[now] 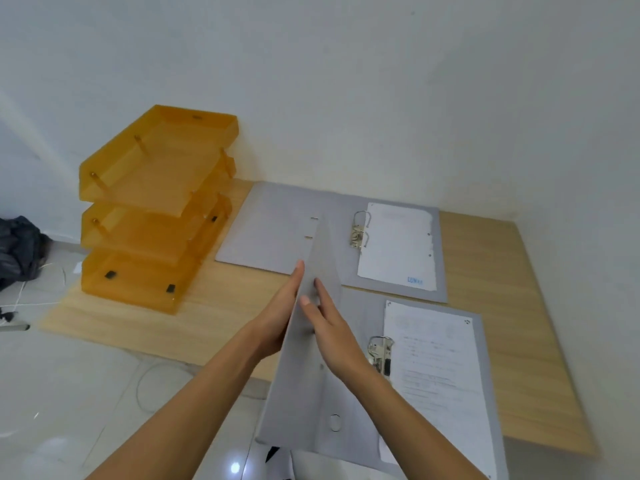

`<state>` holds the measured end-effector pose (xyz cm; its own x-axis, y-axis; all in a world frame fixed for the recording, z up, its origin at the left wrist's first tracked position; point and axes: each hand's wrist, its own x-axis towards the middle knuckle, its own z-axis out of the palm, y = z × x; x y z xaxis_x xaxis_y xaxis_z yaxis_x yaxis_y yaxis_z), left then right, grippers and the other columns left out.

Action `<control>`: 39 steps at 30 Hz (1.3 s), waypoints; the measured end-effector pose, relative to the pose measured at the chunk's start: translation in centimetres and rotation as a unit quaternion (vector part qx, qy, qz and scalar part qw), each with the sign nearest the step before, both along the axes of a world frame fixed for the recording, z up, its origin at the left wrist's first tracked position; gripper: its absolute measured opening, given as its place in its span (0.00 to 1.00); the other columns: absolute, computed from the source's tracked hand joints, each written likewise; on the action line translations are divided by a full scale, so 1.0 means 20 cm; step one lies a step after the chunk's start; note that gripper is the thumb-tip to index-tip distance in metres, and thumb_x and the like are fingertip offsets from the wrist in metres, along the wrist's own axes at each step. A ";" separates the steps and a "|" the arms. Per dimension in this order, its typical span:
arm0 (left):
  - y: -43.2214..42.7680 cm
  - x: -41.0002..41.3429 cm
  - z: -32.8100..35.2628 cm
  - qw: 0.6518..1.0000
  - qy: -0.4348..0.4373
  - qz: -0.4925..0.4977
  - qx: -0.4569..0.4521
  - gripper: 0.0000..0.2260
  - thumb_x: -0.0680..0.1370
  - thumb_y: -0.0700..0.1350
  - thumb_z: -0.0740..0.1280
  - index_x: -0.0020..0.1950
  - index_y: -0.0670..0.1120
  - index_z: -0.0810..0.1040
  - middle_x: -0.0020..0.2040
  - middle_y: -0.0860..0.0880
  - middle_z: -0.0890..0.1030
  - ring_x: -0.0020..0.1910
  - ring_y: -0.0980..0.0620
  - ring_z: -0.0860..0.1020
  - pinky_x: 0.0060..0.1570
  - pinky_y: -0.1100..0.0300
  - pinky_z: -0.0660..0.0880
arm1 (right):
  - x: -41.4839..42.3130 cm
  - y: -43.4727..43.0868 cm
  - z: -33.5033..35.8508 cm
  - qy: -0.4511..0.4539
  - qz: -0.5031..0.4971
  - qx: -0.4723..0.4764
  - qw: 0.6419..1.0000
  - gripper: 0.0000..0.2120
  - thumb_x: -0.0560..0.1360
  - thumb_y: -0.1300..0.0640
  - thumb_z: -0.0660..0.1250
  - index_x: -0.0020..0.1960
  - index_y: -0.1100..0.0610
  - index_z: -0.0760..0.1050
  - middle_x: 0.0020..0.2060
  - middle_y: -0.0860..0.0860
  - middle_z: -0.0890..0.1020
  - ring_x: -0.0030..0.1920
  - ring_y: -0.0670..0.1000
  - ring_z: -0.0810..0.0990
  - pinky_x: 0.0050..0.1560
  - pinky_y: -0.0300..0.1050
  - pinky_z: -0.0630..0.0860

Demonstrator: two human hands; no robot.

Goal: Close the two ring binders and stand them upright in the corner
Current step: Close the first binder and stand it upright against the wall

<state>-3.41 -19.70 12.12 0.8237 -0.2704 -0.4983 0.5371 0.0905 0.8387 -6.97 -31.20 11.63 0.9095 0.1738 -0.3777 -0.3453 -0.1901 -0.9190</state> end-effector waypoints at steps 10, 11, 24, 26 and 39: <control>-0.53 -0.17 -0.25 0.979 -0.056 -0.140 0.140 0.34 0.76 0.74 0.50 0.80 0.66 0.51 0.78 0.62 0.62 0.77 0.57 0.62 0.75 0.52 0.59 | -0.23 -0.55 0.10 0.000 -0.121 0.030 0.992 0.25 0.83 0.43 0.58 0.80 0.42 0.62 0.73 0.45 0.74 0.73 0.49 0.73 0.74 0.50 0.68; -0.54 -0.17 -0.30 0.973 -0.055 -0.147 0.167 0.38 0.72 0.77 0.50 0.80 0.67 0.46 0.82 0.59 0.56 0.80 0.53 0.57 0.78 0.47 0.55 | -0.24 -0.60 0.10 -0.004 -0.124 0.027 0.992 0.24 0.83 0.46 0.60 0.79 0.43 0.64 0.71 0.45 0.76 0.71 0.49 0.75 0.72 0.50 0.71; -0.78 -0.32 -0.53 0.793 -0.182 -0.278 0.510 0.36 0.80 0.67 0.52 0.82 0.56 0.40 0.83 0.51 0.38 0.82 0.42 0.43 0.75 0.35 0.50 | -0.41 -1.31 -0.26 -0.014 -0.161 -0.169 0.972 0.39 0.76 0.70 0.65 0.81 0.49 0.59 0.75 0.47 0.70 0.67 0.41 0.69 0.51 0.15 0.64; -0.81 -0.37 -0.56 0.790 -0.183 -0.271 0.518 0.39 0.79 0.67 0.55 0.83 0.54 0.41 0.83 0.51 0.38 0.82 0.42 0.42 0.74 0.33 0.54 | -0.45 -1.38 -0.34 0.013 -0.168 -0.178 0.969 0.38 0.76 0.68 0.67 0.81 0.50 0.59 0.76 0.49 0.69 0.71 0.45 0.70 0.59 0.23 0.64; -0.74 -0.45 -0.70 0.909 -0.005 -0.085 0.408 0.48 0.68 0.63 0.75 0.77 0.42 0.55 0.72 0.39 0.72 0.68 0.37 0.74 0.65 0.43 0.73 | -0.49 -1.45 -0.68 0.080 -0.143 -0.252 0.954 0.39 0.76 0.59 0.70 0.82 0.48 0.57 0.79 0.56 0.59 0.78 0.57 0.62 0.75 0.48 0.65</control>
